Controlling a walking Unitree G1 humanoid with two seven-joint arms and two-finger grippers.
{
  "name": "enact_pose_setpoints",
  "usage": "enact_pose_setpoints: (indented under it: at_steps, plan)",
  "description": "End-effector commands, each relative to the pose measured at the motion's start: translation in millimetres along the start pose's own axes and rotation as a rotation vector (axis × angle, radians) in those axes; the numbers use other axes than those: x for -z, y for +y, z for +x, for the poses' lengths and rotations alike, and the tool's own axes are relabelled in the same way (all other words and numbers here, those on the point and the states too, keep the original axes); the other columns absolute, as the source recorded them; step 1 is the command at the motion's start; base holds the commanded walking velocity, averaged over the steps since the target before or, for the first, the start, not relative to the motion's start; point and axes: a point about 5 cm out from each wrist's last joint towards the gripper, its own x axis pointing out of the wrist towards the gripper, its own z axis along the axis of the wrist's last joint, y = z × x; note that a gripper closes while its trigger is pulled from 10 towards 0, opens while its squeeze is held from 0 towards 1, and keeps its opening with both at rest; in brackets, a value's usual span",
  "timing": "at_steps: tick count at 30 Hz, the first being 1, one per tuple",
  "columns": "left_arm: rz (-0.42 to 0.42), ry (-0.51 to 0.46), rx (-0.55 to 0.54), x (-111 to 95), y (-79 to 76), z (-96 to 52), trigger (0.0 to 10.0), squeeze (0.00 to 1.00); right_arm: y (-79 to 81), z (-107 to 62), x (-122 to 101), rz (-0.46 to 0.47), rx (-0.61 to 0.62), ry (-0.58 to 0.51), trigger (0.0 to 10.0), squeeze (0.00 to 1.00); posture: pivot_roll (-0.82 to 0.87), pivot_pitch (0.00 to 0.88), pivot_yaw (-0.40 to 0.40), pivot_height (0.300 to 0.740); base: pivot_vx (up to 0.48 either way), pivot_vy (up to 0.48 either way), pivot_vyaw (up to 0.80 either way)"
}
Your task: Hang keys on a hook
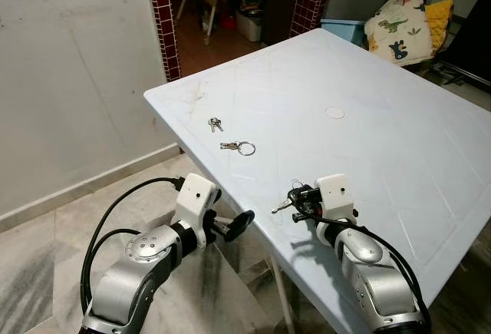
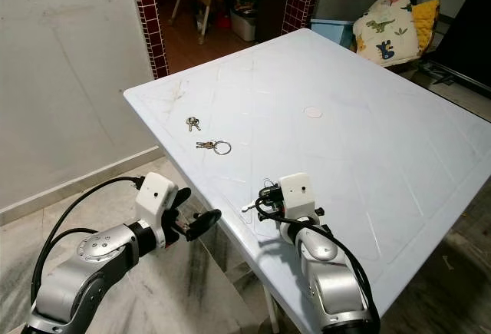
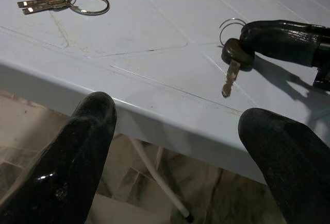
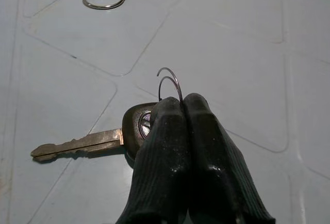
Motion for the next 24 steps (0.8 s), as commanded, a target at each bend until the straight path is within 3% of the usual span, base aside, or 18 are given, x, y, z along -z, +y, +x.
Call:
enact_pose_setpoints:
  at_steps: [1,8,10,19,20,22,23,24]
  plan:
    - [0.014,-0.006,0.013,-3.8,-2.8,-0.5,10.0,0.00,-6.3,0.7,-2.0,0.021,0.030,-0.011,0.0,0.00,0.10,0.056,-0.048,0.740,0.000,0.000,0.00]
    - [0.027,-0.033,-0.009,-8.1,-0.8,1.0,10.0,0.00,-10.0,0.9,-19.1,0.148,0.071,-0.118,0.0,0.00,0.10,0.059,-0.047,0.740,0.000,0.000,0.00]
    - [0.028,-0.058,-0.033,-12.2,1.6,2.0,10.0,0.00,-9.2,0.2,-30.1,0.226,0.064,-0.179,0.0,0.00,0.10,0.059,-0.047,0.740,0.000,0.000,0.00]
    - [0.019,-0.131,-0.120,-22.5,8.7,3.9,10.0,0.00,6.4,-6.5,-62.5,0.490,-0.079,-0.307,0.0,0.00,0.09,0.056,-0.050,0.740,0.000,0.000,0.00]
    - [0.019,-0.131,-0.120,-22.5,8.7,3.9,10.0,0.00,6.4,-6.5,-62.5,0.490,-0.079,-0.307,0.0,0.00,0.09,0.056,-0.050,0.740,0.000,0.000,0.00]
    - [0.050,-0.164,-0.223,-27.1,18.1,2.7,10.0,0.00,9.6,-10.6,-68.1,0.464,-0.095,-0.323,0.0,0.00,0.09,0.056,-0.050,0.740,0.000,0.000,0.00]
    - [0.055,-0.173,-0.250,-28.2,21.0,2.1,10.0,0.00,11.0,-12.1,-69.9,0.446,-0.098,-0.329,1.9,0.00,0.09,0.056,-0.050,0.740,0.000,0.000,0.00]
    - [0.063,-0.183,-0.284,-29.5,24.5,1.2,10.0,0.00,12.9,-14.1,-72.4,0.419,-0.101,-0.338,7.8,0.00,0.09,0.051,-0.052,0.740,0.000,0.000,0.00]
